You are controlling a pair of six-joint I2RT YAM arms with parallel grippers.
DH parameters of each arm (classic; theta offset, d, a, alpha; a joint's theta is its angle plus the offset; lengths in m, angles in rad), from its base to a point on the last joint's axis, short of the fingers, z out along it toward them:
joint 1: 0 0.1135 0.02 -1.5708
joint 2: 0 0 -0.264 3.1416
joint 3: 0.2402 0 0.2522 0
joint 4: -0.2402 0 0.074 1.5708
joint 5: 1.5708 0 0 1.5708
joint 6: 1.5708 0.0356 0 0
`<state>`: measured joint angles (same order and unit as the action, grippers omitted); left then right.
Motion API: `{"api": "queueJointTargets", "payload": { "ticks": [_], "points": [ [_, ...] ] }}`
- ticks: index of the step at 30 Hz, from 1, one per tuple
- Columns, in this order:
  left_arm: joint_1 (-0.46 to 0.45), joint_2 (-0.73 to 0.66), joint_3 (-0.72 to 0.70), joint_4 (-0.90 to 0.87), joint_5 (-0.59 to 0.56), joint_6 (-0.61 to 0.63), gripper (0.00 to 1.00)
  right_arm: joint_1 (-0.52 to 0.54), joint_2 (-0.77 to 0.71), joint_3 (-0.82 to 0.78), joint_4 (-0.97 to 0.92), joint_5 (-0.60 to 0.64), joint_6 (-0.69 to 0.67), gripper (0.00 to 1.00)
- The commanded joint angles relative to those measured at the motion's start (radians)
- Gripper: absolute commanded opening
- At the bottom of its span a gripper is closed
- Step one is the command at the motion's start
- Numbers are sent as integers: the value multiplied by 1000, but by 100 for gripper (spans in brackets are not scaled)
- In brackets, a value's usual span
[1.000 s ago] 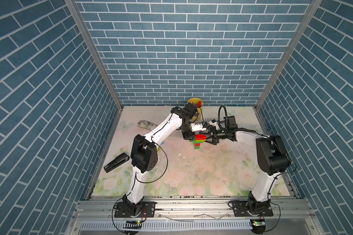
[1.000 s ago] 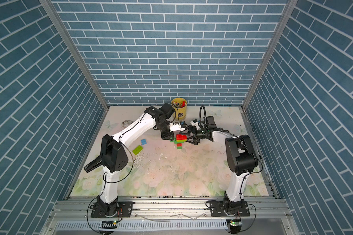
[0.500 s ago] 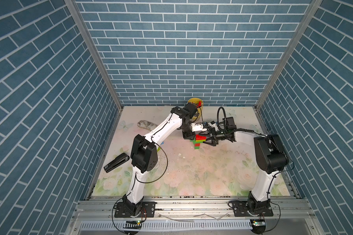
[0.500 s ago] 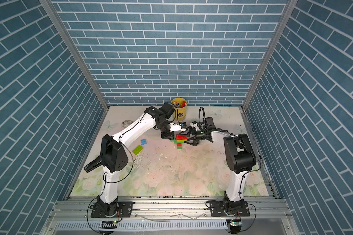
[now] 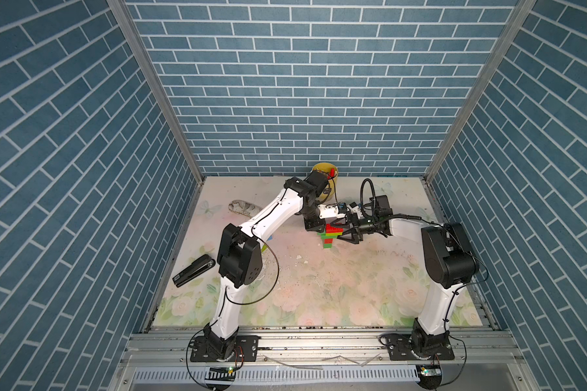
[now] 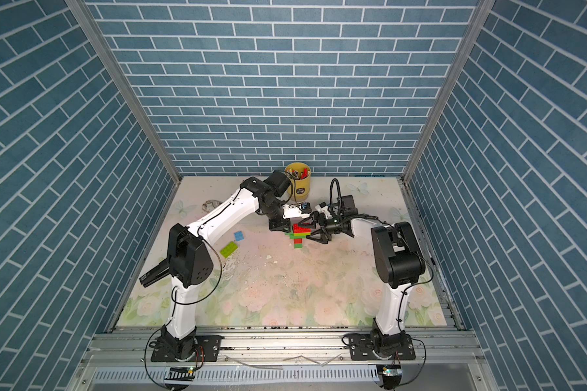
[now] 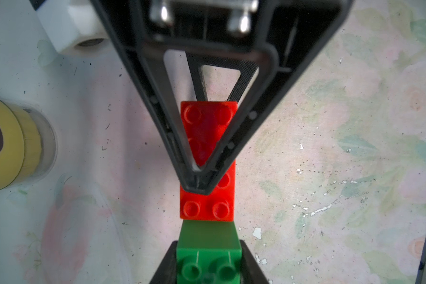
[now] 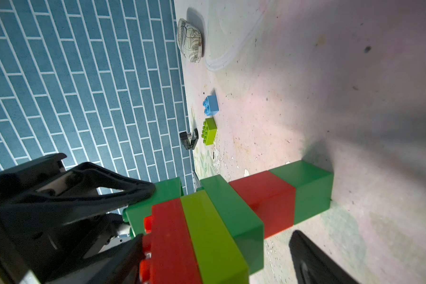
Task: Assemble a spoon with lego
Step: Assemble the lego brick with the lego brick.
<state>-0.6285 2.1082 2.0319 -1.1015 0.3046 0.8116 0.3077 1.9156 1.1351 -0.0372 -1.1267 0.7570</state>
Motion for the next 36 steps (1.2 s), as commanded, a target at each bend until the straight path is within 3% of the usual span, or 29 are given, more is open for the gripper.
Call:
{"api": "queueJointTargets", "payload": {
  "ticks": [1,22,28,36],
  "points": [
    [3,32,-6,-8,4,15,2,5,28,15,-33,-2,-38,91],
    [-10,97,55,-65,-18,21,1,7,49,35,-78,4,-73,90],
    [-16,192,195,-183,-39,-7,2,7,52,30,-79,5,-76,90],
    [-36,229,244,-206,-61,-17,2,8,56,23,-77,5,-82,90]
  ]
}}
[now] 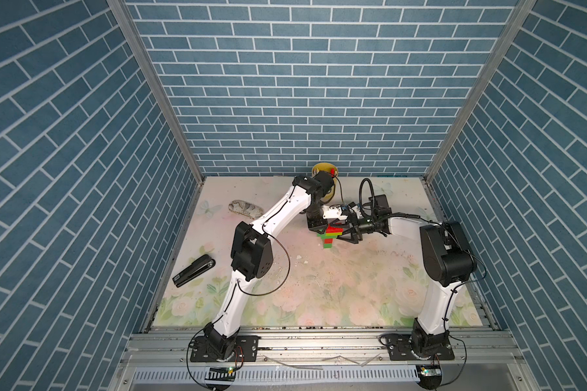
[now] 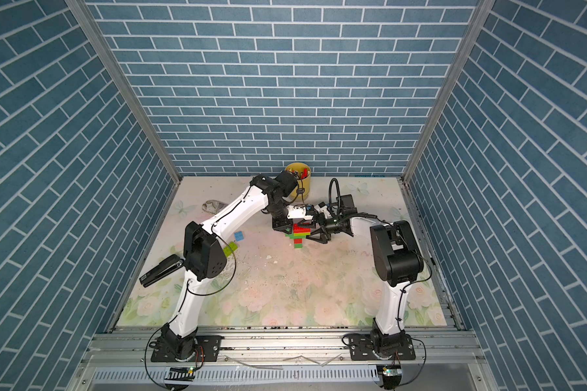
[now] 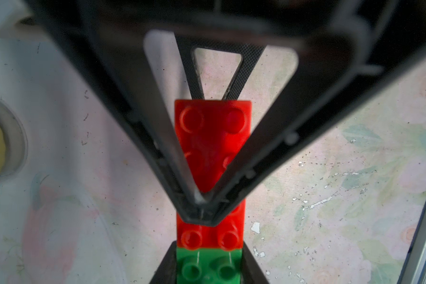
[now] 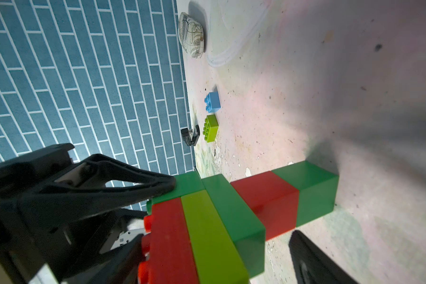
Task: Assemble a spoon with lego
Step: Assemble the lego brick with the lego brick, then move the lego brick at the center of the board.
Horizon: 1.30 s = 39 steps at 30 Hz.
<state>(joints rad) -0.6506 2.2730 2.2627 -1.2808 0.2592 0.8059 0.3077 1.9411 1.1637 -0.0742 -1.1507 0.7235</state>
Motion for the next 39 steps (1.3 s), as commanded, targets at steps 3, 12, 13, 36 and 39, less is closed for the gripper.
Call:
{"api": "queueJointTargets", "payload": {
  "ticks": [3,12,13,36,39],
  "points": [
    [-17,79,26,-37,-8,-9,2,8,38,-6,-42,29,-51,90],
    [-17,91,6,-16,34,6,3,7,41,-4,-59,26,-70,90],
    [-17,84,-1,-11,34,8,6,7,39,-3,-61,25,-71,90],
    [-20,-53,-86,105,38,-4,61,4,22,14,-107,26,-98,90],
    [-20,-64,-92,115,38,-4,63,5,18,18,-109,21,-96,91]
  ]
}}
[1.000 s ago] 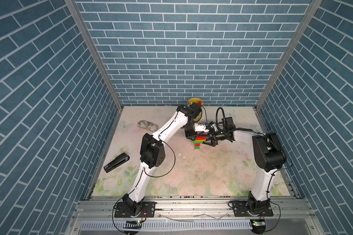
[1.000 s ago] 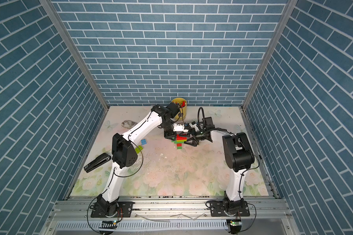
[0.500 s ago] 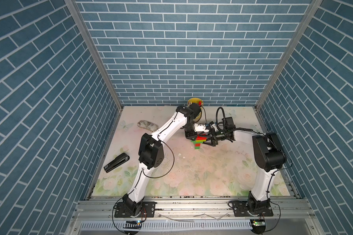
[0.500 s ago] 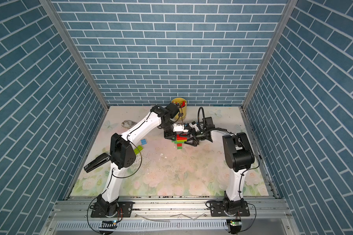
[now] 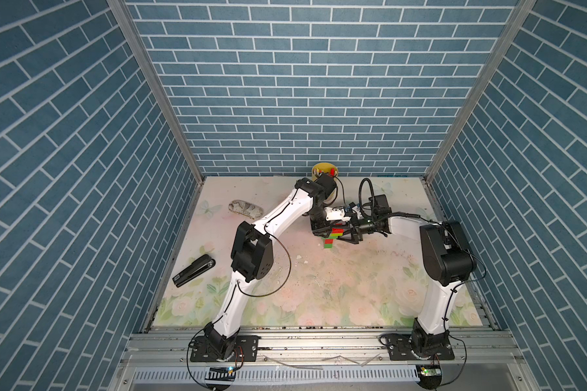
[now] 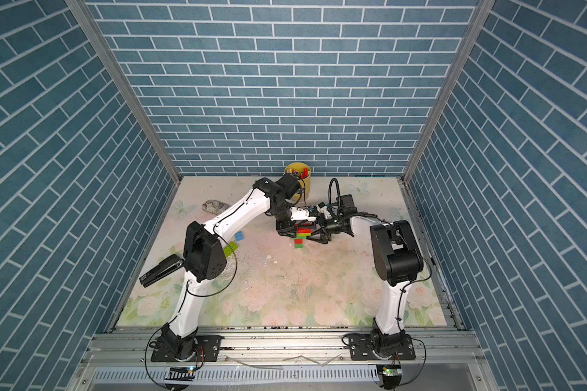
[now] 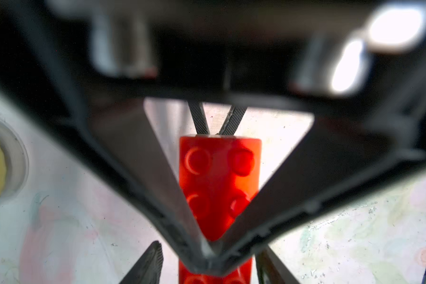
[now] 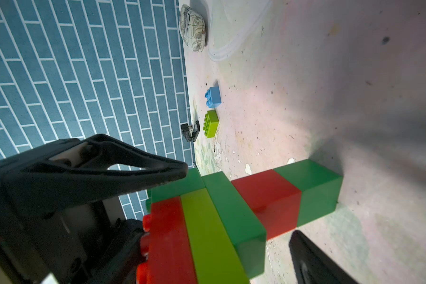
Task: Assemble a spoon with lego
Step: Move the lego brick at the center of the board.
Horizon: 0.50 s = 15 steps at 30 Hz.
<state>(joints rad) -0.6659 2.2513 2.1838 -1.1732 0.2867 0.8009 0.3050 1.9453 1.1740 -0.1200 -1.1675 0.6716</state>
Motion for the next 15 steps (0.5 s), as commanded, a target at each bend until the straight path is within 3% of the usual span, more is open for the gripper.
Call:
{"api": "queueJointTargets", "payload": {
  "ticks": [1,4,15],
  "points": [
    [-5,-45,-14,7,9,1,64,8,12,8,-61,33,-41,92],
    [-5,-50,-16,12,8,0,68,7,3,15,-66,24,-40,93],
    [-6,-53,-19,14,8,1,69,3,-14,29,-61,16,-21,95]
  ]
}}
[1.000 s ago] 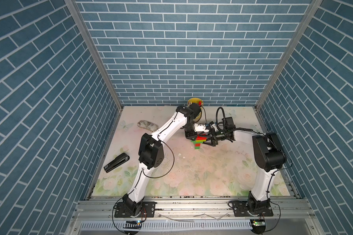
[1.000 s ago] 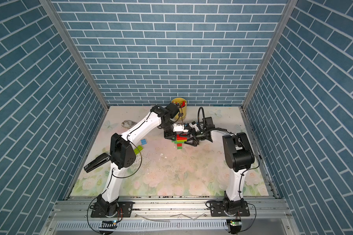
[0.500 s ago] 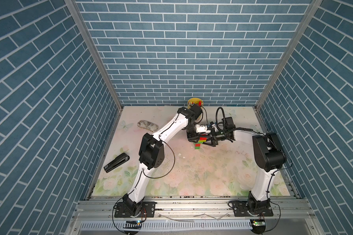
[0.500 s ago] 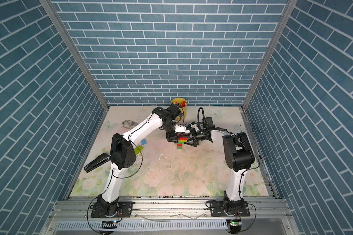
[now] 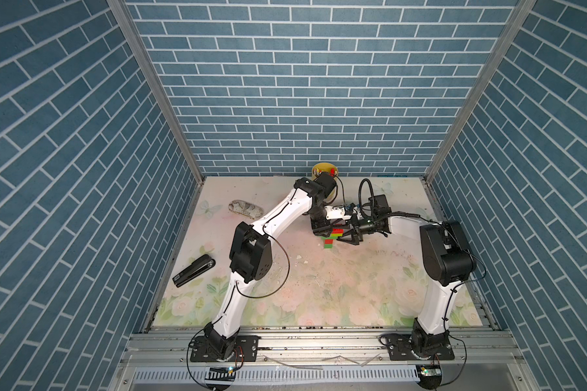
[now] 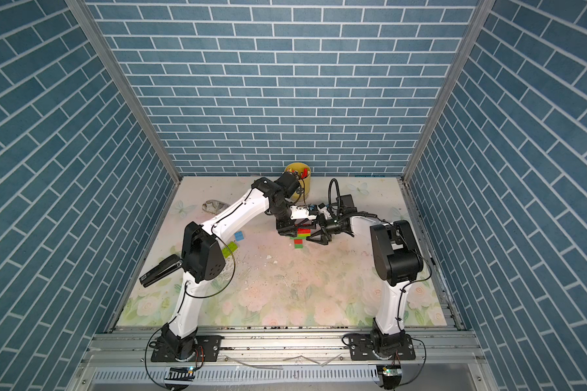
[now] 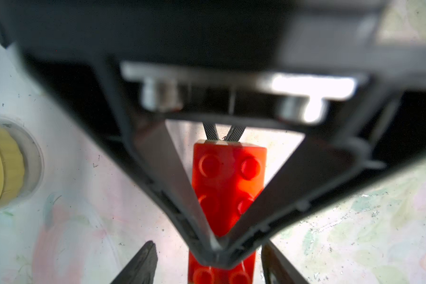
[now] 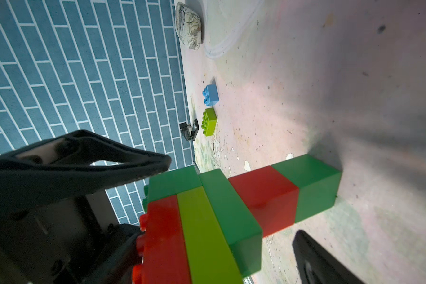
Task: Assemble a spoon with lego
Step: Move the lego brick at the center of the board.
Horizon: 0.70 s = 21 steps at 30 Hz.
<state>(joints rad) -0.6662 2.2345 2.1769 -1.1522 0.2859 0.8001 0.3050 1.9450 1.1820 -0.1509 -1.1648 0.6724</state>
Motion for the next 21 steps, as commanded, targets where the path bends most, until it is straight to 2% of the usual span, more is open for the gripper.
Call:
{"api": "queueJointTargets", "payload": {
  "ticks": [1,21],
  "points": [
    [-6,-35,-14,-6,8,2,69,2,-15,23,-31,14,-19,95],
    [-9,-41,-11,-8,-7,2,70,-15,-66,34,-50,1,-14,98]
  ]
}}
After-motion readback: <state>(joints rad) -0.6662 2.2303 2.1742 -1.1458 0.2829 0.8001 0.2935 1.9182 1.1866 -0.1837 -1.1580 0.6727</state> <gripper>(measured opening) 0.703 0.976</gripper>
